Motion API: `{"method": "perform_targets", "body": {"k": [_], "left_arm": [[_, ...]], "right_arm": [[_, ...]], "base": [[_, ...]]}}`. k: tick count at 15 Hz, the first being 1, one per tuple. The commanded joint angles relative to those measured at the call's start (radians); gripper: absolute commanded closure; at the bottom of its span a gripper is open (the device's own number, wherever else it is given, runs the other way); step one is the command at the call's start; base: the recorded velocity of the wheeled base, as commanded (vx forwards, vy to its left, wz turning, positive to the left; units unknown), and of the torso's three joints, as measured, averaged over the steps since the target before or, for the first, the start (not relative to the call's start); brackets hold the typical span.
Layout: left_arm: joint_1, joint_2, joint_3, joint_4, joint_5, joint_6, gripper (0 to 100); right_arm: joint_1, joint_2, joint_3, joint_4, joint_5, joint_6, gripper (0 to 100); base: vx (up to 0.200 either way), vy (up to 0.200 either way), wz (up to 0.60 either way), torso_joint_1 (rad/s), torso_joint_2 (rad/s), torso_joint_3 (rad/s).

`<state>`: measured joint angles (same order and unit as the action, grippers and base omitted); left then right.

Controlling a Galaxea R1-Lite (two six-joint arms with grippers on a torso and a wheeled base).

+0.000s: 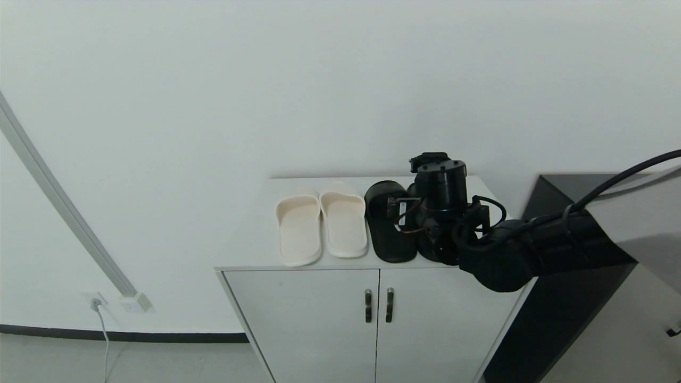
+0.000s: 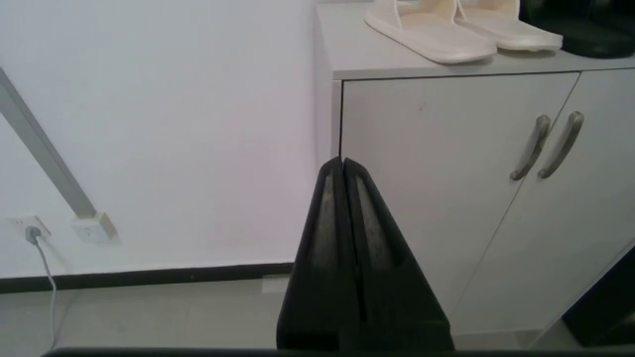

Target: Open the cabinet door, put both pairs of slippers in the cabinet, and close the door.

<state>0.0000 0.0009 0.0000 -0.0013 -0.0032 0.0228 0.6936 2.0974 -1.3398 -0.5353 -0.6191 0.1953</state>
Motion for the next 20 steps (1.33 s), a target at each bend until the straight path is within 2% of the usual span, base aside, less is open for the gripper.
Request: {"method": "perform_targets", "body": {"k": [1, 4, 13, 14, 20], "left_arm": [[0.000, 0.001, 0.000, 0.000, 0.000, -0.001, 100], [0.000, 0.001, 0.000, 0.000, 0.002, -0.001, 100], [0.000, 0.001, 0.000, 0.000, 0.002, -0.003, 100], [0.000, 0.001, 0.000, 0.000, 0.002, -0.003, 100], [0.000, 0.001, 0.000, 0.000, 0.000, -0.007, 100]], "right_arm": [[-0.020, 0.056, -0.024, -0.002, 0.001, -0.001, 0], [-0.026, 0.079, -0.048, -0.003, 0.007, -0.008, 0], [-0.069, 0.228, -0.288, 0.032, 0.012, -0.062, 0], [-0.069, 0.231, -0.309, 0.041, 0.012, -0.063, 100], [-0.068, 0.219, -0.312, 0.066, 0.006, -0.063, 100]], "base": [[0.000, 0.000, 0.00, 0.000, 0.00, 0.000], [0.000, 0.000, 0.00, 0.000, 0.00, 0.000], [0.000, 0.000, 0.00, 0.000, 0.00, 0.000], [0.000, 0.000, 0.00, 0.000, 0.00, 0.000], [0.000, 0.000, 0.00, 0.000, 0.00, 0.000]]}}
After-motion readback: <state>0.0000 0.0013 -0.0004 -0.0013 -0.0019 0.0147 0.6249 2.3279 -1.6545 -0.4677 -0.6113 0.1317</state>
